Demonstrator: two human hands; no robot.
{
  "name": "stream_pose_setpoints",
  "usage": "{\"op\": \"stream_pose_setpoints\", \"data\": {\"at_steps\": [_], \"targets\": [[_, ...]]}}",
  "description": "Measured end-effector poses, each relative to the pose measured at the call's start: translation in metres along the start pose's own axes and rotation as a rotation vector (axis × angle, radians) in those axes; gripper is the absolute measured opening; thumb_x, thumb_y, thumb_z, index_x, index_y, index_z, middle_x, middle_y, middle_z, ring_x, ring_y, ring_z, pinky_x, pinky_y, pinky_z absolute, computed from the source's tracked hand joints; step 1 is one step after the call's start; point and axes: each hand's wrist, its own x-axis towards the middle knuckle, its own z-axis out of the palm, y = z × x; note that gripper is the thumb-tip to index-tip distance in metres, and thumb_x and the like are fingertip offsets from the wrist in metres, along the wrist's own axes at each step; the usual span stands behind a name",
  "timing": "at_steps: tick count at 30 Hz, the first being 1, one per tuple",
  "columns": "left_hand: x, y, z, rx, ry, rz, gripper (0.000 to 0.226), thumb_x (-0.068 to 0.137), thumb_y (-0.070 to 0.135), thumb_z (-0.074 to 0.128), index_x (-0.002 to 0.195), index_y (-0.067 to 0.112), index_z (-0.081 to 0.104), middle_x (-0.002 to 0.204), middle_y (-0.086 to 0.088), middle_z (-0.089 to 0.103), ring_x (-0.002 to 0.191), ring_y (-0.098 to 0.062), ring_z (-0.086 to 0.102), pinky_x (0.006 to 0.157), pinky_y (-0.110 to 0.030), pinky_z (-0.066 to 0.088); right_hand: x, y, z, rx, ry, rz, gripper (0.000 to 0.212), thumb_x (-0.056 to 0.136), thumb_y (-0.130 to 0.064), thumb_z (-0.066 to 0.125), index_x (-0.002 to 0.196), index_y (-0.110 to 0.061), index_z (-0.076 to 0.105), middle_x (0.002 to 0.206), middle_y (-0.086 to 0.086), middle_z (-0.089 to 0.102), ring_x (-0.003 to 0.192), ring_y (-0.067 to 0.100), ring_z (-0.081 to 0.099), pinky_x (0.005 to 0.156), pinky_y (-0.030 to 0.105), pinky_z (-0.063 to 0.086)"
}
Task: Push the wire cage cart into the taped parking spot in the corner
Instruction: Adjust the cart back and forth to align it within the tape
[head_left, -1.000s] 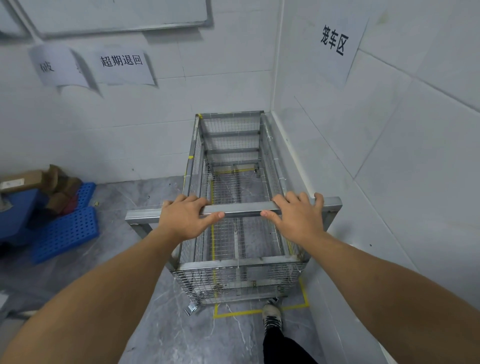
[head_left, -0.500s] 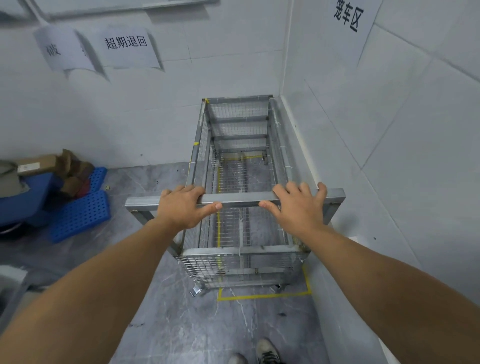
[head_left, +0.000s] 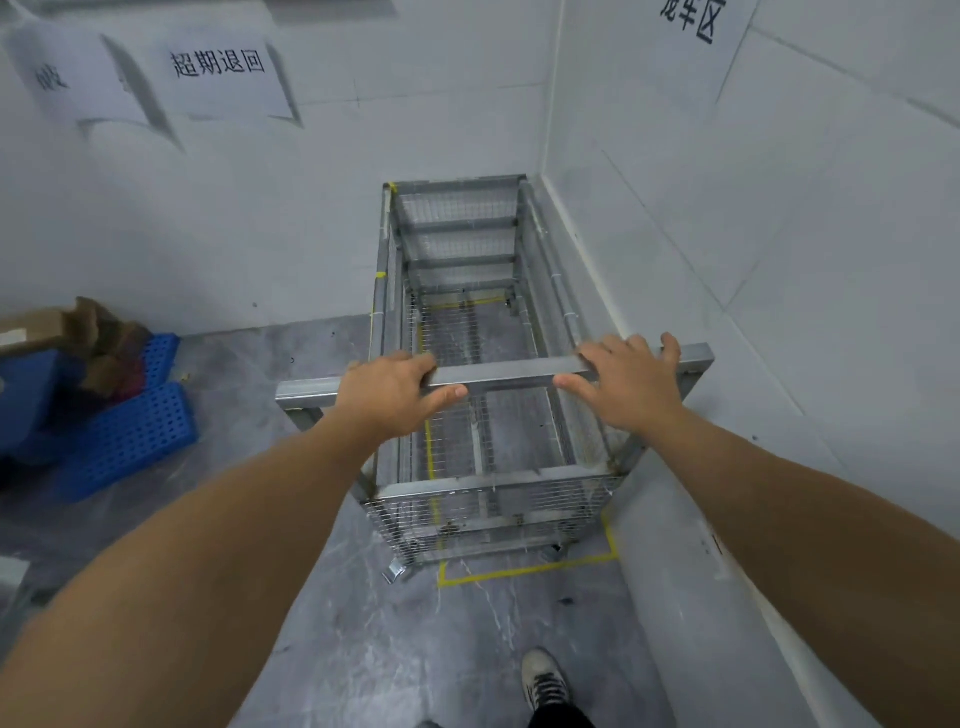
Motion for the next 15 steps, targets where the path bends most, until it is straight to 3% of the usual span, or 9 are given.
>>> {"op": "stream_pose_setpoints", "data": {"at_steps": [4,10,15], "targets": [[-0.0001,-0.0002,0.0035,0.033,0.012,0.007,0.063,0.08,0.086,0.017,0.086,0.028,0.043,0.081,0.005,0.052,0.075,-0.02,0.055,0.081,-0.046,0.049,-0.0002,-0.0021,-0.0015,0.004,-0.014,0.012,0.068,0.082,-0.083,0.016,0.114,-0.035,0.051,0.118,-0.005,0.058,0.118,0.026,0.047,0.109,0.063,0.014],[0.002,-0.0003,0.0014,0.061,0.02,0.009,0.064,0.08,0.086,0.017,0.085,0.028,0.044,0.078,0.007,0.052,0.073,-0.017,0.055,0.071,-0.039,0.053,-0.0007,-0.0007,0.0029,0.004,0.03,-0.001,0.076,0.078,-0.086,0.006,0.109,-0.034,0.052,0.113,-0.004,0.059,0.113,0.027,0.049,0.108,0.063,0.016],[0.0055,-0.0028,0.0077,0.063,0.036,0.007,0.069,0.076,0.09,0.012,0.084,0.03,0.045,0.078,0.01,0.053,0.073,-0.014,0.056,0.067,-0.037,0.054,-0.0015,0.001,0.0039,0.023,0.043,-0.013,0.067,0.083,-0.083,0.017,0.111,-0.035,0.054,0.115,-0.005,0.059,0.114,0.025,0.049,0.108,0.062,0.014]]}}
